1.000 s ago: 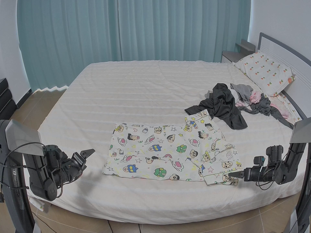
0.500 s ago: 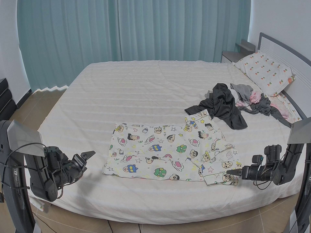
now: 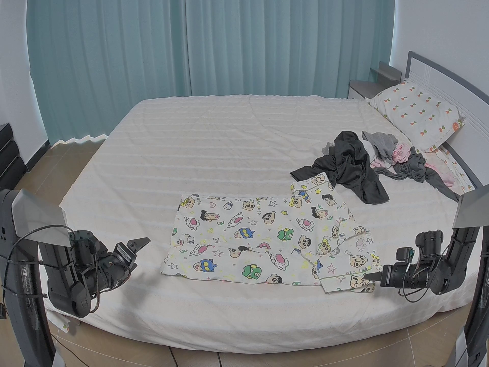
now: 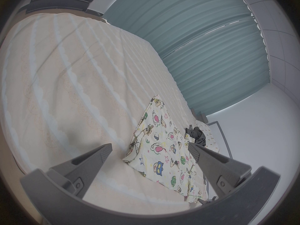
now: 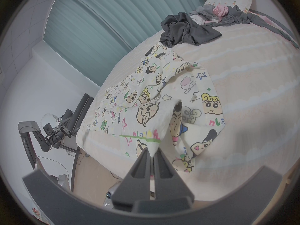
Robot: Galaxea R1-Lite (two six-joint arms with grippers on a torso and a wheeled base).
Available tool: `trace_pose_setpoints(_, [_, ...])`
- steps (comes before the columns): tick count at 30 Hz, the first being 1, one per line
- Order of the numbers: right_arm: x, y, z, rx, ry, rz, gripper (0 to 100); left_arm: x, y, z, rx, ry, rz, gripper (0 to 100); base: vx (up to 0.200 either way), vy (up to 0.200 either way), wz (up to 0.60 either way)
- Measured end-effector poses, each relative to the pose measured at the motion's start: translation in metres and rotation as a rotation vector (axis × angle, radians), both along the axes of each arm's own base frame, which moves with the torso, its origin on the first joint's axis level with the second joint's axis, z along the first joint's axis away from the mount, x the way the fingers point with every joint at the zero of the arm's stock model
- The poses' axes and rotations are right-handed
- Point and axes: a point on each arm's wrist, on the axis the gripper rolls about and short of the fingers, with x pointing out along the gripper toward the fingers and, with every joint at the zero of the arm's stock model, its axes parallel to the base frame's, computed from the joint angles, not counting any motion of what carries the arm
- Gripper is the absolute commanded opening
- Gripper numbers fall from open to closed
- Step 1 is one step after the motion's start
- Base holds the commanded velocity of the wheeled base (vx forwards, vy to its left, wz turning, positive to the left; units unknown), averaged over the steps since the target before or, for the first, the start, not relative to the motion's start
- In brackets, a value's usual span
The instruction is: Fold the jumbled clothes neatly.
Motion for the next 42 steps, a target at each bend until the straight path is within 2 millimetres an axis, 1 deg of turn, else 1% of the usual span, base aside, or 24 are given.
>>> trace_pose_setpoints(5, [-0.002, 0.004, 0.002, 0.016, 0.015, -0.006, 0, 0.0, 0.0, -0.001, 0.002, 0.002, 0.0, 100, 0.0, 0.0, 0.0])
trace_pose_setpoints(10, [-0.005, 0.014, 0.007, 0.057, 0.055, -0.044, 0, 0.0, 0.0, -0.001, 0.003, 0.003, 0.001, 100, 0.0, 0.0, 0.0])
trace_pose_setpoints(11, [-0.005, 0.016, 0.008, 0.056, 0.058, -0.048, 100, 0.0, 0.0, -0.001, 0.003, 0.003, 0.001, 100, 0.0, 0.0, 0.0])
trace_pose_setpoints(18, [-0.005, 0.019, 0.007, 0.026, 0.068, -0.084, 100, 0.0, 0.0, -0.001, 0.003, 0.003, 0.0, 100, 0.0, 0.0, 0.0])
trace_pose_setpoints(21, [-0.005, 0.018, 0.006, 0.026, 0.072, -0.091, 100, 0.0, 0.0, -0.001, 0.003, 0.003, -0.001, 100, 0.0, 0.0, 0.0])
trace_pose_setpoints(25, [-0.002, 0.011, 0.005, 0.03, 0.064, -0.116, 100, -0.001, 0.0, -0.002, 0.006, 0.005, -0.004, 100, 0.0, 0.0, 0.0])
trace_pose_setpoints(27, [0.002, 0.004, 0.005, 0.038, 0.052, -0.141, 100, -0.001, 0.0, -0.002, 0.007, 0.005, -0.006, 100, 0.0, 0.0, 0.0])
trace_pose_setpoints(30, [0.007, -0.003, 0.007, 0.077, 0.05, -0.196, 100, -0.001, 0.0, -0.001, 0.007, 0.005, -0.007, 100, 0.0, 0.0, 0.0])
trace_pose_setpoints(35, [0.021, -0.012, 0.015, 0.212, 0.035, -0.32, 100, -0.002, 0.0, -0.001, 0.007, 0.007, -0.008, 100, 0.2, 0.0, 0.0])
trace_pose_setpoints(39, [0.029, -0.017, 0.024, 0.266, -0.035, -0.349, 100, -0.002, 0.0, -0.001, 0.009, 0.007, -0.009, 100, 0.2, 0.0, 0.0])
trace_pose_setpoints(42, [0.031, -0.019, 0.024, 0.274, -0.045, -0.355, 100, -0.002, 0.0, -0.001, 0.01, 0.008, -0.009, 100, 0.2, 0.0, 0.0])
